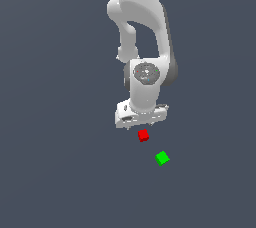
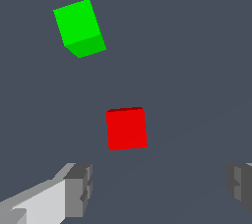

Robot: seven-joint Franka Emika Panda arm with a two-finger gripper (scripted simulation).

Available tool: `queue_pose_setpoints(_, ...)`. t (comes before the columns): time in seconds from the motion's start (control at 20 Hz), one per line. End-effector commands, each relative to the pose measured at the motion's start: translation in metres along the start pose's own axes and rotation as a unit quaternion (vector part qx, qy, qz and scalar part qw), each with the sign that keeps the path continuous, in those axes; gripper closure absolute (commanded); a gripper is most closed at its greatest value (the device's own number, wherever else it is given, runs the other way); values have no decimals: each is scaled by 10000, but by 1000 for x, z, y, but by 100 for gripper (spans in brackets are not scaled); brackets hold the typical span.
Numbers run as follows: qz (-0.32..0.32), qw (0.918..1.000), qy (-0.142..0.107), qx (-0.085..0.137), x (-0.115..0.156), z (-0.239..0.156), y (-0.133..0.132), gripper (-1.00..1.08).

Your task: Stack the red cube on top of the green cube.

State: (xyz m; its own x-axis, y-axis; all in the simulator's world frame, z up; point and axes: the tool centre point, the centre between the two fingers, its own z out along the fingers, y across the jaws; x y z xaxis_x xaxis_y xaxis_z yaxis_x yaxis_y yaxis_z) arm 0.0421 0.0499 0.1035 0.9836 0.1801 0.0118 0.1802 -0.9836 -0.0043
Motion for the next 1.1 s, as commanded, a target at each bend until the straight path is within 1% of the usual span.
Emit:
queue_pose_setpoints(0.0,-169,9999,-19,-5,6,13,-7,-92)
queue_pose_setpoints(0.35,-417,9991,-56,-16,13,33,-19,-92)
queue_pose_setpoints(0.75,-427,9991,-62,-16,13,39,-19,-92)
queue_pose_setpoints(1.05,-435,9990,-61,-18,12,68,-20,-92)
